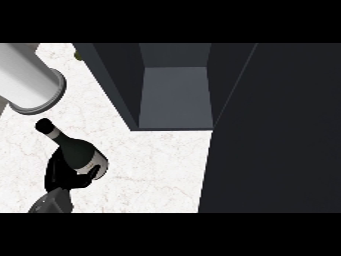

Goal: Pick up the wine, place it into the cabinet and close the cabinet

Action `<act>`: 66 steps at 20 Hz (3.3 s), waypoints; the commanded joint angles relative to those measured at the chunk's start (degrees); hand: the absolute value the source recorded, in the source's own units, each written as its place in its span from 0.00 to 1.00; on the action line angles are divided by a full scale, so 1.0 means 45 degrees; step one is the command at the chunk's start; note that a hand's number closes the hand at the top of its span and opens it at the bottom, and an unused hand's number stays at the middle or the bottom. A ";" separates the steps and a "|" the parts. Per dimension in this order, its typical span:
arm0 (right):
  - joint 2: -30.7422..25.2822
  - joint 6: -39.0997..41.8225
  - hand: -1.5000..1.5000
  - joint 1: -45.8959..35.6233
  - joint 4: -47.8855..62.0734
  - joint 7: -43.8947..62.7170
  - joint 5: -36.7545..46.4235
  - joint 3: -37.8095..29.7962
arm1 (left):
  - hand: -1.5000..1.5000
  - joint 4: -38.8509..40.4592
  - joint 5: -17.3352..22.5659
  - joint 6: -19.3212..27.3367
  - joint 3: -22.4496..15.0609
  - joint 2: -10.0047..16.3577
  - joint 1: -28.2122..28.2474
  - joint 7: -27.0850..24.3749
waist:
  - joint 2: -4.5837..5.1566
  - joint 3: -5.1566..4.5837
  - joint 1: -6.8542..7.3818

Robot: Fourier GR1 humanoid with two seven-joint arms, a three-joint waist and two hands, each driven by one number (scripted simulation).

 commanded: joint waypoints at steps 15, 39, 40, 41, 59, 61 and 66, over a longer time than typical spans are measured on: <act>-0.0161 -0.0084 0.00 -0.0381 -0.0659 0.1004 -0.0769 -0.0583 | 1.00 -0.5955 0.0848 0.0875 -0.1965 -0.1887 0.2262 0.3019 | -0.0081 0.0026 0.0241; -0.0208 0.0696 0.00 0.0725 -0.0327 -0.0309 -0.1329 -0.1153 | 1.00 -1.0116 0.5326 0.8150 -1.0197 -0.2062 0.2922 0.3988 | -0.0016 0.0012 0.0028; -0.0119 0.0325 0.00 -0.0344 0.0006 0.0310 -0.1057 -0.0925 | 1.00 -0.9555 0.5380 0.7735 -0.9495 -0.2062 0.2116 0.4504 | -0.0013 0.0008 0.0062; 0.0033 0.0478 0.00 0.0155 0.0081 -0.0251 -0.0827 -0.0645 | 1.00 -1.0689 0.5135 0.8226 -0.9649 -0.2062 0.2835 0.4866 | -0.0025 0.0012 0.0101; -0.0266 0.0952 0.00 0.0375 0.0331 -0.0469 -0.1507 -0.1437 | 1.00 -0.6889 0.7999 0.9152 -1.1504 -0.2062 -0.0512 0.1856 | -0.0021 0.0011 0.0044; -0.0430 0.1036 0.00 0.0117 0.0290 -0.0274 -0.1996 -0.1718 | 1.00 -0.4194 0.8615 0.8154 -1.0597 -0.2062 -0.2263 0.1394 | 0.0023 0.0007 -0.0100; 0.0096 0.0269 0.00 -0.1025 0.1137 -0.0002 -0.0506 -0.0514 | 1.00 -0.4002 0.9065 0.8547 -1.0297 -0.2062 -0.3275 0.2199 | 0.0005 0.0005 0.0016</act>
